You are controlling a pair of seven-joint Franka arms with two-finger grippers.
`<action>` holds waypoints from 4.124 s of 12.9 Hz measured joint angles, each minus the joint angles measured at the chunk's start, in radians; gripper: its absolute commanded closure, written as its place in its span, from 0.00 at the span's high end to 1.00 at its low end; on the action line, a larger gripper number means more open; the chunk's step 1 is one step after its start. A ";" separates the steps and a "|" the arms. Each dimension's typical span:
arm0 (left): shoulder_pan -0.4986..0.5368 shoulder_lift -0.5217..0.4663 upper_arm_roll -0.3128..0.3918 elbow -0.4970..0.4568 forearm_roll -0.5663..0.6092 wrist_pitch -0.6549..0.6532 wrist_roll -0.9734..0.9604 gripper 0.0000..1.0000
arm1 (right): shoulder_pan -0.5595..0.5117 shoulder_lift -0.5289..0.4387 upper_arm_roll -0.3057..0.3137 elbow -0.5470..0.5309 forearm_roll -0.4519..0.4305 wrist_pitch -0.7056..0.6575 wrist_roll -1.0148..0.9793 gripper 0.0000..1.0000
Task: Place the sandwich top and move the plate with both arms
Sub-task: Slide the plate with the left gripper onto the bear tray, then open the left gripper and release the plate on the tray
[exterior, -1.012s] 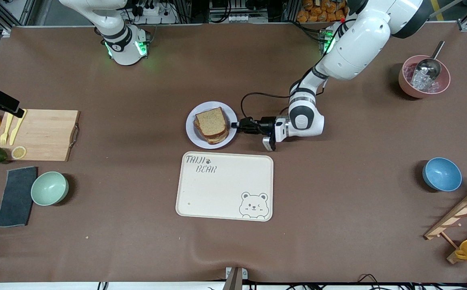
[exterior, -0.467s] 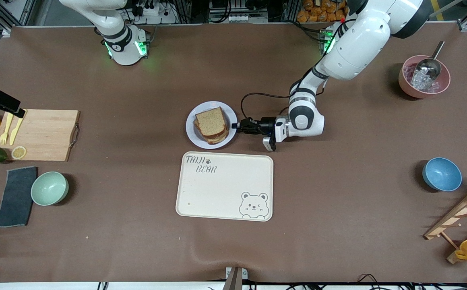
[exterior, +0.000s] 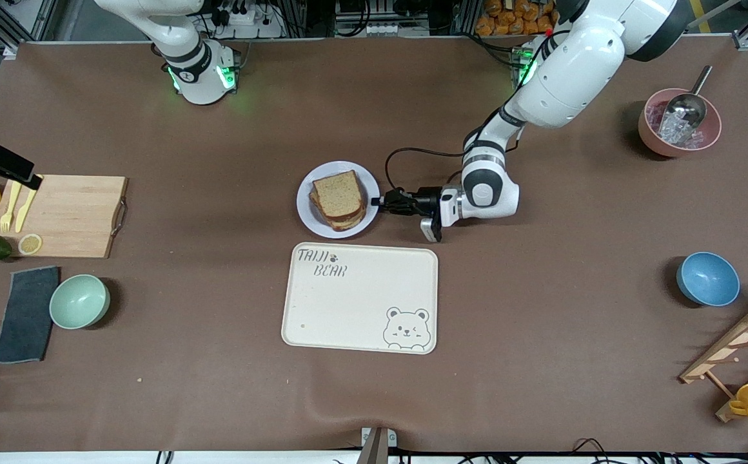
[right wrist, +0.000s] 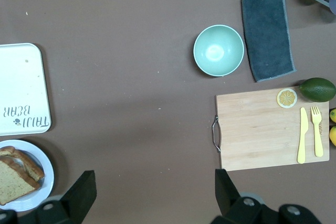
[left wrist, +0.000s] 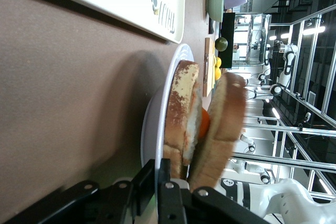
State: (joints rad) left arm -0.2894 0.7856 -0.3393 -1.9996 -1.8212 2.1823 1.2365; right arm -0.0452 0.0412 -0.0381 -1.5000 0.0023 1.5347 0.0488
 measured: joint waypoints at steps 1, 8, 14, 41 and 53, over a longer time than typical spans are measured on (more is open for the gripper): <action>0.000 0.000 0.000 0.000 -0.001 0.000 0.002 0.00 | 0.000 0.000 -0.001 0.000 0.000 0.000 0.000 1.00; 0.011 0.000 -0.013 -0.004 -0.007 0.012 0.011 0.00 | 0.000 0.000 -0.001 0.000 0.000 0.000 0.000 1.00; 0.074 0.001 -0.067 -0.006 -0.016 0.044 0.035 0.00 | 0.000 0.000 -0.001 0.000 0.000 0.000 0.000 1.00; 0.276 -0.016 -0.068 0.133 -0.016 0.077 -0.096 0.00 | 0.000 0.017 -0.001 0.000 0.000 0.004 0.001 1.00; 0.236 0.037 -0.023 0.160 -0.016 0.155 -0.096 0.28 | 0.000 0.018 -0.001 0.000 0.000 0.005 0.001 1.00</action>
State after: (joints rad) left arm -0.0534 0.8231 -0.3625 -1.8397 -1.8370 2.3372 1.1404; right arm -0.0457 0.0592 -0.0394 -1.5000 0.0023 1.5396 0.0503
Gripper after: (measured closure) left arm 0.930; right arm 0.000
